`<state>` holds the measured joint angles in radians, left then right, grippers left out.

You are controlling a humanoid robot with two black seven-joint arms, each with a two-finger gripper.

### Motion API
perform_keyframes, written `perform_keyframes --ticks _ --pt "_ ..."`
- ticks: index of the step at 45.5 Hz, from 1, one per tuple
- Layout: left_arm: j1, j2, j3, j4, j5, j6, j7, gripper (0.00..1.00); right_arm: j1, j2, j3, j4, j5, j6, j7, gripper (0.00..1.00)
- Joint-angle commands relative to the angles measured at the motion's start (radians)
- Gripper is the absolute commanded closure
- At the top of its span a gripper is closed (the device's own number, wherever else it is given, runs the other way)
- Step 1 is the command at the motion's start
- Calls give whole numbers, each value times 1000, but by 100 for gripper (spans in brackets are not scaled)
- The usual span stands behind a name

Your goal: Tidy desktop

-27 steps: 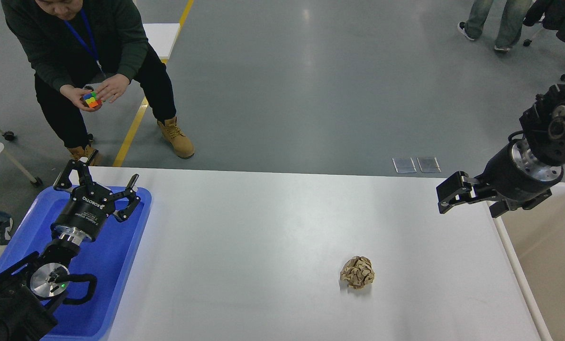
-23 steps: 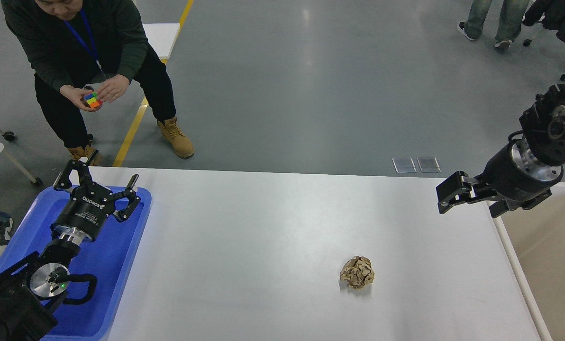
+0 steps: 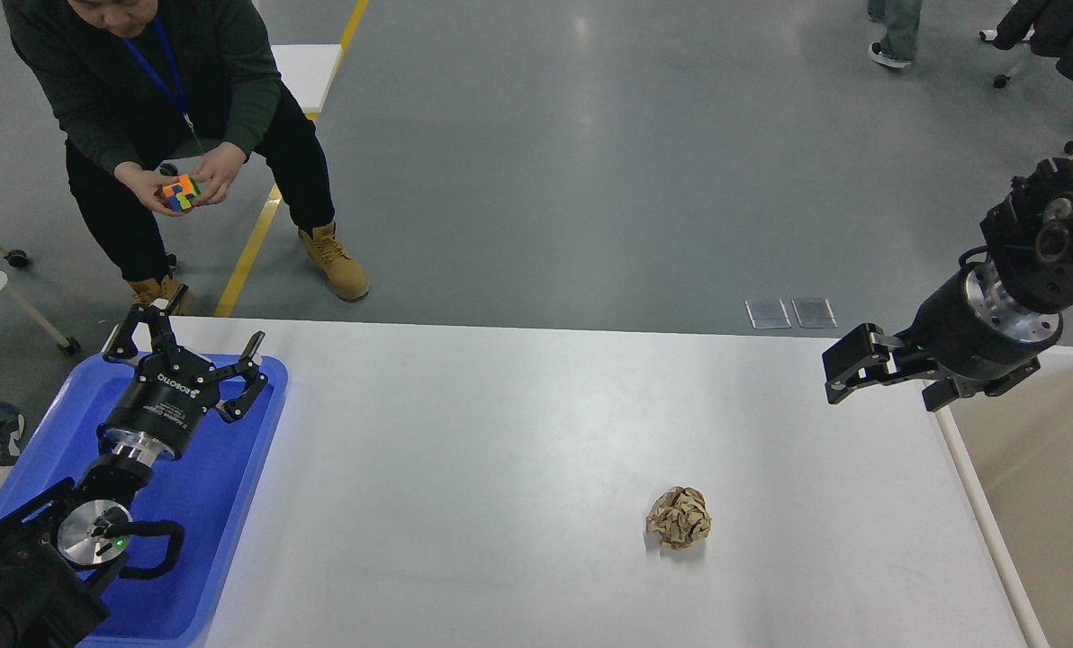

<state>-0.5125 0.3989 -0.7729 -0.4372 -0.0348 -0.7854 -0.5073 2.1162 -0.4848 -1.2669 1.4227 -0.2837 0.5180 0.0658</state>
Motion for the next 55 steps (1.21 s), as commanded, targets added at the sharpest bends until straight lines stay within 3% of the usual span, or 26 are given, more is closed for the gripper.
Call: perform_keyframes --ticks 1,55 --pt "0 0 0 0 0 0 0 1 -5 2 12 -4 0 0 0 0" --pt "0 0 0 0 0 0 0 1 -38 -2 21 -88 -2 10 2 0"
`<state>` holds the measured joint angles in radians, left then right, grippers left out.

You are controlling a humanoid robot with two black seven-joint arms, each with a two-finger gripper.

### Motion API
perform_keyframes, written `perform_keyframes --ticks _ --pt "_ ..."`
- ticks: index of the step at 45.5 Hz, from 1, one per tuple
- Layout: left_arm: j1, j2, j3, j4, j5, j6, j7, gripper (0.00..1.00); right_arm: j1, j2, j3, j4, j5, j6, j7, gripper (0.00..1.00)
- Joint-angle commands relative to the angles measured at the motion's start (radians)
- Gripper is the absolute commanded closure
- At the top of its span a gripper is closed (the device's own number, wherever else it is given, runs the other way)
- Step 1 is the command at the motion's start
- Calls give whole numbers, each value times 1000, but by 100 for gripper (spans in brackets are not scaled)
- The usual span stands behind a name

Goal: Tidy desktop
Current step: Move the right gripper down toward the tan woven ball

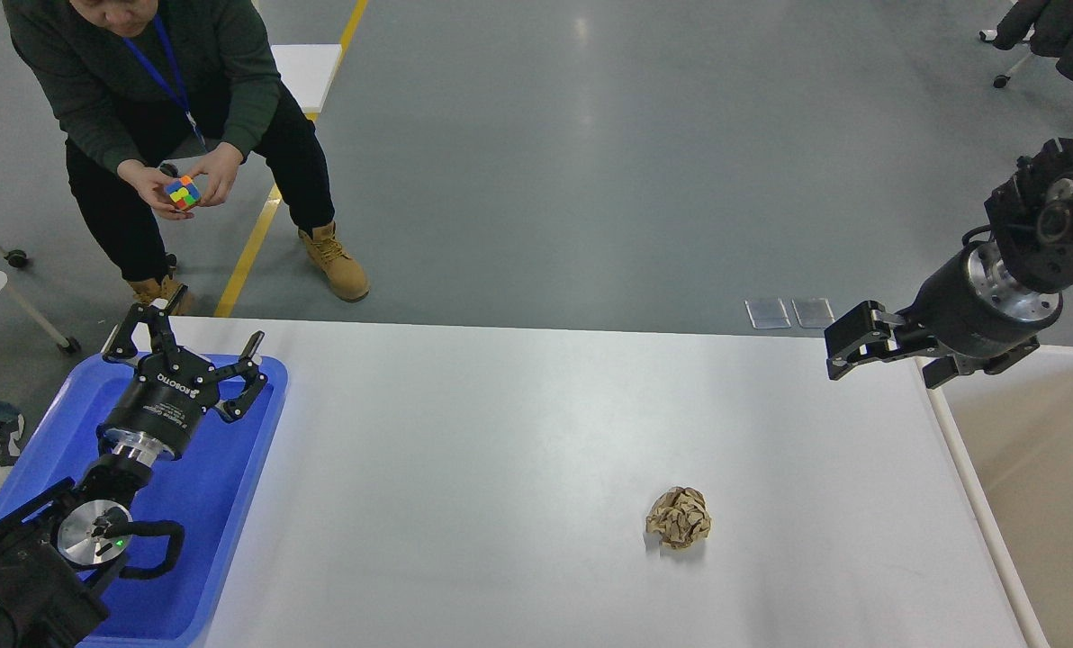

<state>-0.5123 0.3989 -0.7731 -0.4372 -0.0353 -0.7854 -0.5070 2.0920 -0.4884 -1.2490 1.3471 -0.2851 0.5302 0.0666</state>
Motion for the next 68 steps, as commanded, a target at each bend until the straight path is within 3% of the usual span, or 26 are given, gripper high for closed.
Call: perform_keyframes --ticks 1,15,23,45,68 --pt "0 0 0 0 0 0 -1 1 -15 2 3 -13 0 -3 1 0" --pt "0 0 0 0 0 0 -1 1 -53 14 85 -11 0 -13 1 0" --pt "0 0 0 0 0 0 -1 1 -78 142 97 -25 1 -15 1 0" --pt "0 0 -2 0 0 0 1 1 -274 401 168 -230 1 -87 1 0" --pt "0 0 -2 0 0 0 -1 1 -504 488 211 -399 0 -104 1 0"
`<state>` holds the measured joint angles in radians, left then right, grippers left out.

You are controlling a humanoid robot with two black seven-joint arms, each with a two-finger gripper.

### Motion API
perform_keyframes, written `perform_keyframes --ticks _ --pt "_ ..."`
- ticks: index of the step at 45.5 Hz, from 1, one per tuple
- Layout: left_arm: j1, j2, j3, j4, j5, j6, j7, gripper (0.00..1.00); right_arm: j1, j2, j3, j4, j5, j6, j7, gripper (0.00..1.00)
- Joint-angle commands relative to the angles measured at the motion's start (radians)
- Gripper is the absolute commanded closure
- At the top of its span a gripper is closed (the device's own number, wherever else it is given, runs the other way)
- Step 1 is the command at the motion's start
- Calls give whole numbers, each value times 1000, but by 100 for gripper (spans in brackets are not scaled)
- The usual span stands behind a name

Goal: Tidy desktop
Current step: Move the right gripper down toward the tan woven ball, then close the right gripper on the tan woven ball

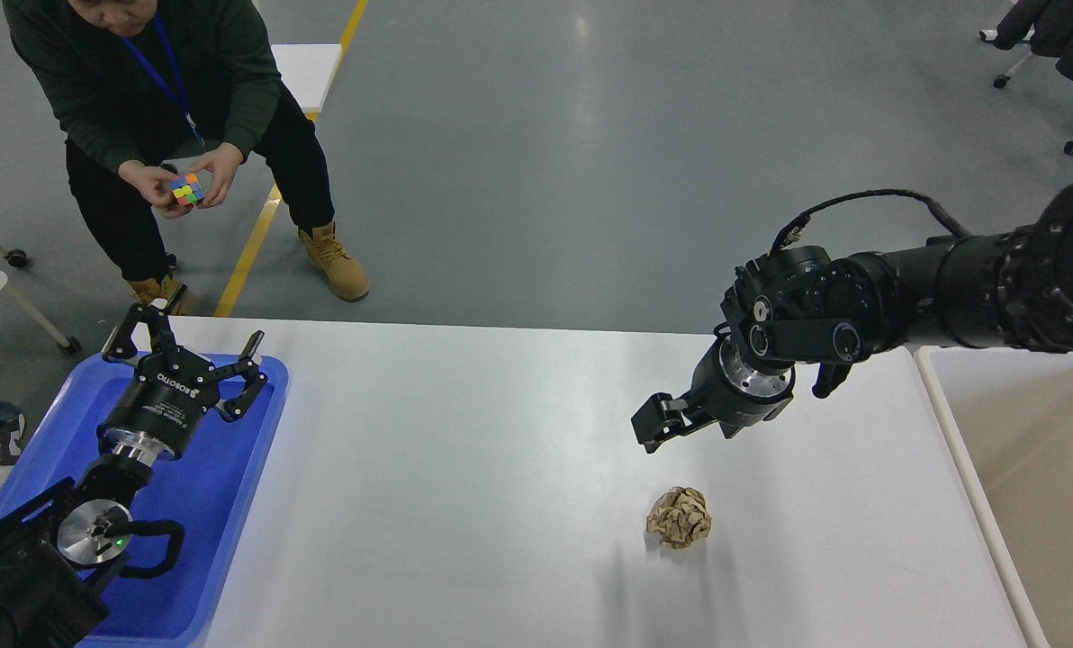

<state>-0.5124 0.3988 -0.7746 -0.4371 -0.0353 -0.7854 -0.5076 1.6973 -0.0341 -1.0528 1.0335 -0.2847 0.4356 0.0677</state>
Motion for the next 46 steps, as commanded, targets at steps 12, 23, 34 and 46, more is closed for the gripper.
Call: perform_keyframes --ticks 12,23,34,46 --pt "0 0 0 0 0 0 1 1 -208 34 16 -159 -1 -21 0 0" --pt "0 0 0 0 0 0 0 1 -246 34 17 -171 -2 -34 1 0" --pt "0 0 0 0 0 0 1 1 -284 34 17 -176 -13 -64 1 0" --pt "0 0 -2 0 0 0 1 1 -324 34 25 -207 -16 -67 1 0"
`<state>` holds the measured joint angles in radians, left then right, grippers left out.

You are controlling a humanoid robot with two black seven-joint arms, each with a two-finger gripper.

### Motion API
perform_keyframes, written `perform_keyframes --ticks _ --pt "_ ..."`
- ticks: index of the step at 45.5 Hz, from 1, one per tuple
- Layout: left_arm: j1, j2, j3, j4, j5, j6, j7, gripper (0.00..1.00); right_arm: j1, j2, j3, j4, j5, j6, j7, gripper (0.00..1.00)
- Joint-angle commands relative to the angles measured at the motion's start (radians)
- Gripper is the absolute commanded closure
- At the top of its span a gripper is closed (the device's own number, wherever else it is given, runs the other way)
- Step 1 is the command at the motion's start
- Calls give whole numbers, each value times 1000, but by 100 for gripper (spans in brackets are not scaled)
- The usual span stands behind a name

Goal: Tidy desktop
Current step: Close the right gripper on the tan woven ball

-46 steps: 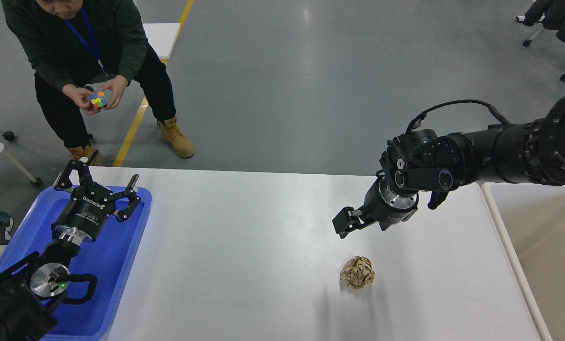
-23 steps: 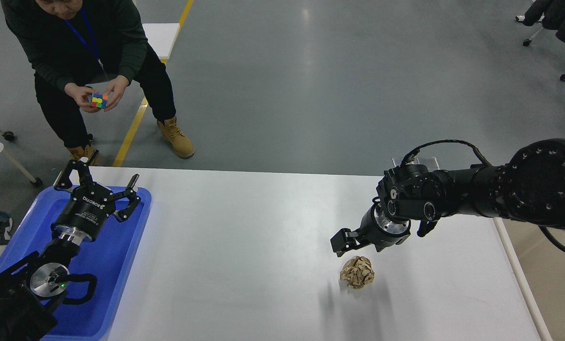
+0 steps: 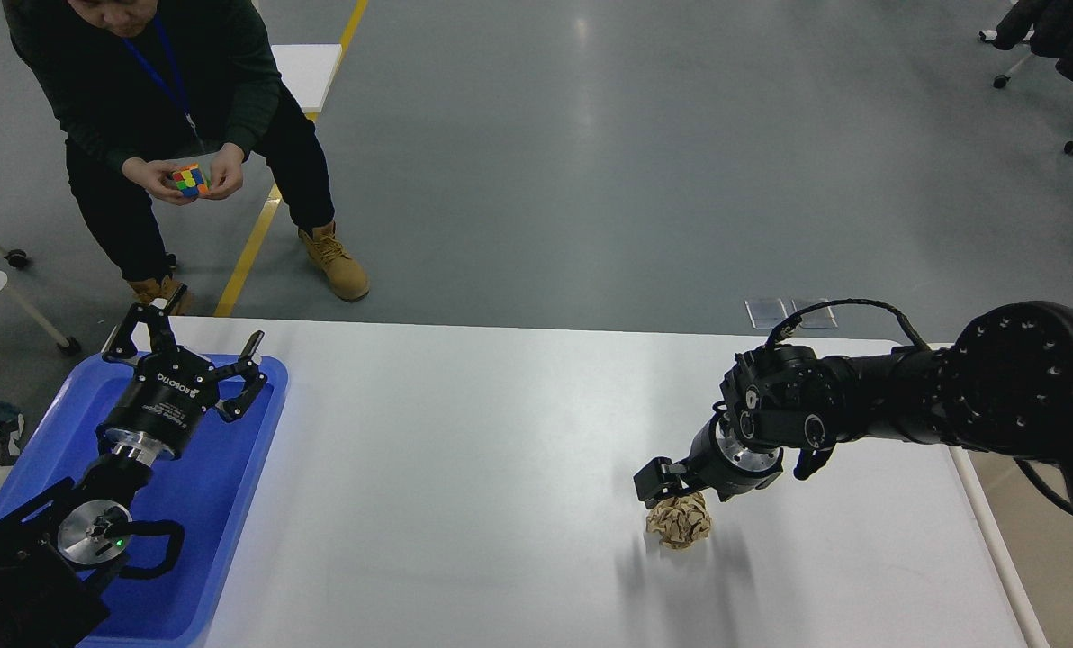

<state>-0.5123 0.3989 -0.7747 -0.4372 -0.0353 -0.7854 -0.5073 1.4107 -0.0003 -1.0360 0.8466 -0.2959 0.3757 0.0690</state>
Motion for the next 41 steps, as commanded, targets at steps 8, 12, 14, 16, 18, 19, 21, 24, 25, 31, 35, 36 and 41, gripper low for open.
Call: perform_keyframes --ticks 8,12,14,16,18,19,21,24,25,31,35,36,41 --pt "0 0 -1 0 0 0 0 1 -52 0 13 -24 -8 -9 0 0" --pt "0 0 -1 0 0 0 0 1 -59 0 14 -40 -9 -8 2 0" --pt "0 0 -1 0 0 0 0 1 -65 0 14 -50 -9 -9 2 0" --pt "0 0 -1 0 0 0 0 1 -70 0 14 -58 -9 -9 2 0" --pt "0 0 -1 0 0 0 1 1 -73 0 14 -63 -9 -9 2 0" --pt "0 0 -1 0 0 0 1 1 -73 0 14 -66 -9 -9 2 0" --pt "0 0 -1 0 0 0 0 1 -75 0 14 -66 -9 -9 2 0" --pt "0 0 -1 0 0 0 0 1 -78 0 14 -66 -11 -14 3 0" --pt "0 0 -1 0 0 0 0 1 -79 0 14 -66 -11 -14 3 0" --pt "0 0 -1 0 0 0 0 1 -84 0 13 -66 -12 -17 6 1" --pt "0 0 -1 0 0 0 0 1 -94 0 13 -66 -35 -23 14 2" --pt "0 0 -1 0 0 0 0 1 -99 0 13 -66 -46 -29 15 4" --pt "0 0 -1 0 0 0 0 1 -113 0 10 -64 -91 -70 22 30"
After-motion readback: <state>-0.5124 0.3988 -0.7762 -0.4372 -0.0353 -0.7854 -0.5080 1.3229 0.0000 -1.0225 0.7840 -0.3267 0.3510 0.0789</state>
